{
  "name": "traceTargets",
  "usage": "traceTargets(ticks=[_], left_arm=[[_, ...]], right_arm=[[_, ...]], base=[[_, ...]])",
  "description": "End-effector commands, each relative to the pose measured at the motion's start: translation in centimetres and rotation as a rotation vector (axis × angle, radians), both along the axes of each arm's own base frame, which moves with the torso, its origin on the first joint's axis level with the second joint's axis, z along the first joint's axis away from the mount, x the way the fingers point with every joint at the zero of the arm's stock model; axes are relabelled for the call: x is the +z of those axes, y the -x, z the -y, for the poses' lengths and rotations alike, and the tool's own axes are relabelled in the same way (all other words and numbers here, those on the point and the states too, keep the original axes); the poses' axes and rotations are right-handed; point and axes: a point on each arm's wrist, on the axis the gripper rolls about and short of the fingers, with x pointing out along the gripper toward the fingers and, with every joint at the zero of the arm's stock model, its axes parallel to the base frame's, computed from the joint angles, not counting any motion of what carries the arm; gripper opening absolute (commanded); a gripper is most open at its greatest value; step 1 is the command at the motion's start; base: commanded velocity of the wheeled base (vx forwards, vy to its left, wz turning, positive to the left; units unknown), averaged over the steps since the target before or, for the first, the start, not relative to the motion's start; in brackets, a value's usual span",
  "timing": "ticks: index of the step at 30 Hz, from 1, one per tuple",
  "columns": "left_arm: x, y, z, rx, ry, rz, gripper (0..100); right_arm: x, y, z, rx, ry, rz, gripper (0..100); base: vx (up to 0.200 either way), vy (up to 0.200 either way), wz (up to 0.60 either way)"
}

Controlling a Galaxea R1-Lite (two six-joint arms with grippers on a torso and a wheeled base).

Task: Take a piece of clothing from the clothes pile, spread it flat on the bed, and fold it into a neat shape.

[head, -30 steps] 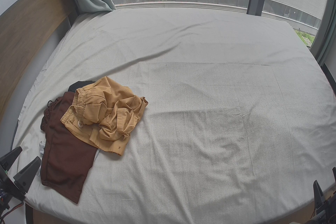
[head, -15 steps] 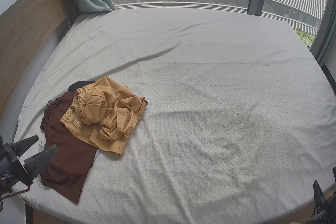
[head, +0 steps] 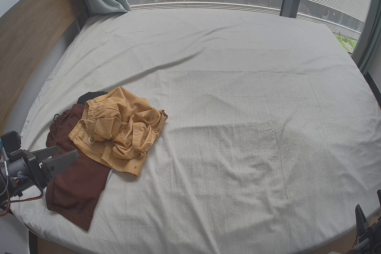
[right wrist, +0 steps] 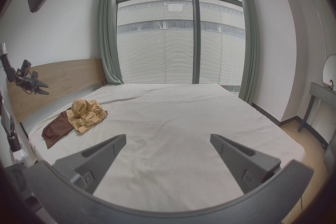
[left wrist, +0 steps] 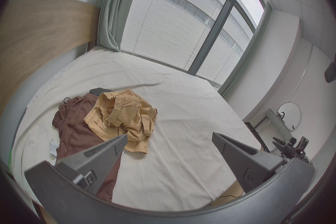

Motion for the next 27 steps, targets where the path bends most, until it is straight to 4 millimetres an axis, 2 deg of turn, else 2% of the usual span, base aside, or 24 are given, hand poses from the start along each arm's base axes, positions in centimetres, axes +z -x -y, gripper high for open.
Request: traceTargets(ticks=[1,2,11,27], left_arm=[[-0.5,-1.2,-0.5,0.019,0.005,-0.046,100],[-0.4,-2.0,-0.8,0.020,0.011,-0.053,100],[-1.0,-4.8,-2.0,0.030,0.025,-0.039,100],[-2.3,-9.4,-2.7,0.023,0.024,-0.051,100]], right_arm=[[-0.5,0.0,0.0,0.000,0.000,0.000,100],[-0.5,0.0,0.0,0.000,0.000,-0.002,100],[-0.5,0.0,0.0,0.000,0.000,-0.002,100],[-0.5,0.0,0.0,0.000,0.000,-0.002,100]], base=[[0.000,0.000,0.00],[0.000,0.000,0.00],[0.000,0.000,0.00],[0.000,0.000,0.00]])
